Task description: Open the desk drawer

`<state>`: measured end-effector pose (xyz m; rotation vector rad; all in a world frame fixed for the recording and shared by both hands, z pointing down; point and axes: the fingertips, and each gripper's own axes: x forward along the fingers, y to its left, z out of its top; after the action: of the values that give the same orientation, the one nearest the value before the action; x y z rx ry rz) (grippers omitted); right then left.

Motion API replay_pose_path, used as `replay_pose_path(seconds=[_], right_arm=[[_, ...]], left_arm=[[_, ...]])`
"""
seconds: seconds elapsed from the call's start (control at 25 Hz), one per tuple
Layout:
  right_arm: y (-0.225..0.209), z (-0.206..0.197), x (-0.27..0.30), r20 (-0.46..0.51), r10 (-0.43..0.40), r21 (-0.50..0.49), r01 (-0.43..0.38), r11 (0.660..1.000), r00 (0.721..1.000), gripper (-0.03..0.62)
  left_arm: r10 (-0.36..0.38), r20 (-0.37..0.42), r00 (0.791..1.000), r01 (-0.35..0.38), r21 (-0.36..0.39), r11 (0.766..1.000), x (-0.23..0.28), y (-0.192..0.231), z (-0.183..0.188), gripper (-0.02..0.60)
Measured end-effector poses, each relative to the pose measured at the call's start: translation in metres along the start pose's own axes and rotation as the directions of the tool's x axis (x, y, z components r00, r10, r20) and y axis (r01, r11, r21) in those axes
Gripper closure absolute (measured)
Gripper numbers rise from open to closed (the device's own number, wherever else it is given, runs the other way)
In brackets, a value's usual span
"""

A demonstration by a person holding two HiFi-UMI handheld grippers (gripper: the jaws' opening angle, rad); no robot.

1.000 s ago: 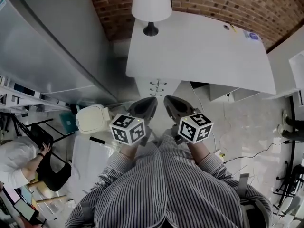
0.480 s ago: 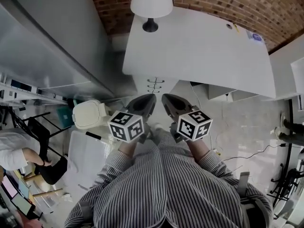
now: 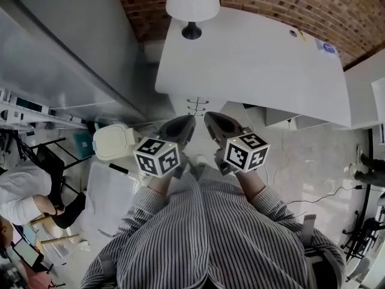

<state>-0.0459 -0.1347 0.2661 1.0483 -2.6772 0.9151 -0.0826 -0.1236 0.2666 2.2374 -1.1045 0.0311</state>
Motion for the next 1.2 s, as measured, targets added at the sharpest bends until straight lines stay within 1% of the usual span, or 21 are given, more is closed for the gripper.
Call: replay_pose_path(seconds=[0.32,0.52,0.76,0.96,1.2], right_arm=[[-0.01,-0.006,-0.011,-0.009,-0.019,0.024,0.019,1.0,1.0,0.577],[-0.015,-0.011,-0.009,-0.017,-0.021,0.04,0.021,0.999,1.0,0.577],[-0.022,-0.019,-0.005,-0.042,-0.014,0.082,0.017,0.997,0.999,0.577],[-0.032,-0.02,0.0,-0.021,-0.032,0.086,0.033,0.996,0.999,0.577],[-0.05,-0.024,0.011,-0.025,-0.046,0.111,0.048,0.993,0.999,0.577]], left_arm=[[0.021,-0.006,1.0,-0.021,-0.017,1.0,0.004,0.005,-0.004,0.566],[0.023,-0.012,1.0,-0.024,-0.028,0.999,0.006,0.009,-0.008,0.566],[0.015,-0.034,0.999,-0.018,-0.068,0.997,0.01,0.016,-0.015,0.566],[0.022,-0.06,0.998,-0.028,-0.1,0.995,0.019,0.026,-0.027,0.566],[0.011,-0.08,0.997,-0.021,-0.116,0.993,0.037,0.037,-0.035,0.567]])
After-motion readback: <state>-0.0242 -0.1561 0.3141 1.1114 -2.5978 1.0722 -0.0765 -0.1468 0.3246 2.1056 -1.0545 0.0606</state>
